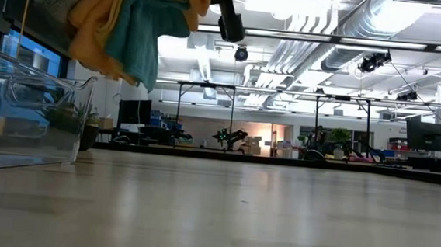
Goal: Fold microfiber towels
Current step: Put the stacked towels into the transparent bin
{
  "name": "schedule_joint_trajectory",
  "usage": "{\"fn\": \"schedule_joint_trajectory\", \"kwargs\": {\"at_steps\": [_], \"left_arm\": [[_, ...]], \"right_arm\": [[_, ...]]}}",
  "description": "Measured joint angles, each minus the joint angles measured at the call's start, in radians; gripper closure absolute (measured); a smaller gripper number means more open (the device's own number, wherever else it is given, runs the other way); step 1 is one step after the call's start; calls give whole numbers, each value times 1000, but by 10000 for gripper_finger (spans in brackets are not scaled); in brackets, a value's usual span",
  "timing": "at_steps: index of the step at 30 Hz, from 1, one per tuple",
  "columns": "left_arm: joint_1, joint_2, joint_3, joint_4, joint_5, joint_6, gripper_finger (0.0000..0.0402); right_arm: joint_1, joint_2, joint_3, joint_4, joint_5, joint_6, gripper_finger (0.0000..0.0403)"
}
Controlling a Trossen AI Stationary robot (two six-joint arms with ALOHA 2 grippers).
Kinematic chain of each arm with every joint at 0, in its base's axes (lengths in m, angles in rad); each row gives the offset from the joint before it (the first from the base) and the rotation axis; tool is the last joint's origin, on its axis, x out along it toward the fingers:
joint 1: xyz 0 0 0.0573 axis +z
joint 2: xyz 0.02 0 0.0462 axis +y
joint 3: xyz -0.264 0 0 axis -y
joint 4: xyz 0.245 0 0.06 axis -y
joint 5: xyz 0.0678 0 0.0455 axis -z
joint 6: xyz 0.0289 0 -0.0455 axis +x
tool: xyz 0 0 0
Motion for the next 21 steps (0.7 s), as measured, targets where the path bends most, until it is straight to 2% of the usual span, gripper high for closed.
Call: {"fn": "schedule_joint_trajectory", "kwargs": {"at_steps": [21], "left_arm": [[0,-2,0,1,-19,-4,402]], "right_arm": [[7,0,0,0,0,-4,377]]}}
